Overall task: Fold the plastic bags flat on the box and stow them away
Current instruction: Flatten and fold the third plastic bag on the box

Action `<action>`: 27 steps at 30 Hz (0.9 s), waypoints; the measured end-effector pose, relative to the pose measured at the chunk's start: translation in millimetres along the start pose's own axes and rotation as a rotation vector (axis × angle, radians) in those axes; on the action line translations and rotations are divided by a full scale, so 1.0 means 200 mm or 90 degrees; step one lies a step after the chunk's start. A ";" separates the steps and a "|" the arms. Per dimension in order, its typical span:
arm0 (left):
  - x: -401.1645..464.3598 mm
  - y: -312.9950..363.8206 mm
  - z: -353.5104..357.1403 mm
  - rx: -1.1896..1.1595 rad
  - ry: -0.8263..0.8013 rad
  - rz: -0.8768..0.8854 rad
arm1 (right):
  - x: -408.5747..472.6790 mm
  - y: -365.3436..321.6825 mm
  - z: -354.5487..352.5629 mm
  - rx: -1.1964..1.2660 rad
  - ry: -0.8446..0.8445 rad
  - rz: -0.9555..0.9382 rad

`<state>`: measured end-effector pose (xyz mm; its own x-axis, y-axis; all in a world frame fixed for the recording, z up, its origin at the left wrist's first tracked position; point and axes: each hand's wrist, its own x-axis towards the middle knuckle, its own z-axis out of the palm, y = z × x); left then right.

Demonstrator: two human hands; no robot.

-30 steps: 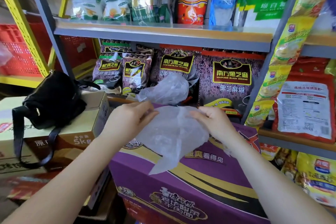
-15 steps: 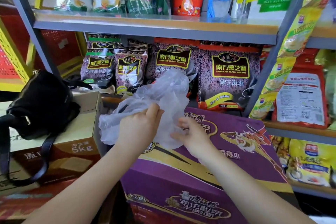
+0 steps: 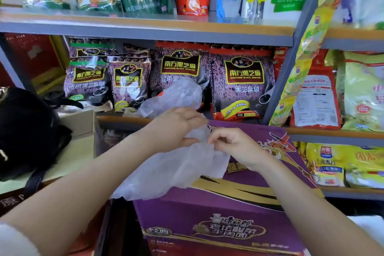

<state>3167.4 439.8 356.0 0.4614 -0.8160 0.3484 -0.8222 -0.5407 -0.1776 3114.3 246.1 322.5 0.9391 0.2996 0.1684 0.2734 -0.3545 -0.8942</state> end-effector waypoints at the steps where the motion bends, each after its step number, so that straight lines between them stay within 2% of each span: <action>1: 0.02 0.00 0.01 -0.062 -0.069 -0.032 | -0.01 0.00 -0.01 0.015 0.003 0.004; 2: 0.03 -0.01 0.04 -0.113 -0.149 -0.074 | -0.02 0.00 -0.02 0.034 0.011 0.011; 4: 0.03 -0.02 0.07 -0.116 -0.254 -0.126 | -0.04 0.02 -0.02 0.066 0.038 0.033; 6: 0.02 -0.02 0.09 -0.051 -0.292 -0.100 | -0.06 0.04 -0.02 0.090 0.070 0.060; 8: -0.01 -0.03 0.13 -0.008 -0.302 -0.083 | -0.06 0.08 -0.02 0.042 0.114 0.111; 9: -0.02 -0.03 0.15 -0.028 -0.274 -0.096 | -0.06 0.09 -0.01 -0.026 0.130 0.142; 11: -0.06 -0.07 0.17 -0.154 -0.133 -0.130 | -0.05 0.11 -0.01 -0.209 0.149 0.191; 13: -0.07 -0.10 0.18 -0.285 0.015 -0.167 | -0.03 0.11 -0.01 -0.256 0.187 0.212; 15: -0.08 -0.11 0.15 -0.399 0.094 -0.236 | -0.02 0.11 -0.02 -0.091 0.255 0.232; 18: -0.09 -0.11 0.12 -0.530 0.145 -0.331 | 0.01 0.11 -0.06 0.332 0.303 0.241; 20: -0.10 -0.10 0.12 -0.621 0.158 -0.390 | 0.04 0.09 -0.07 0.456 0.293 0.223; 22: -0.12 -0.07 0.10 -0.740 0.191 -0.434 | 0.05 0.09 -0.09 0.483 0.275 0.226; 24: -0.14 -0.06 0.07 -0.868 0.174 -0.464 | 0.04 0.10 -0.14 0.396 0.204 0.241; 26: -0.19 -0.05 0.06 -0.929 0.103 -0.478 | 0.01 0.11 -0.18 0.126 0.085 0.271; 27: -0.21 -0.04 0.06 -0.913 0.073 -0.480 | 0.01 0.10 -0.21 -0.045 0.023 0.287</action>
<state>3158.3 475.9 332.6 0.9097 -0.4143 0.0294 -0.0826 -0.1110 0.9904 3130.9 203.1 322.9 0.9738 0.0710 -0.2158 -0.1519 -0.5029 -0.8509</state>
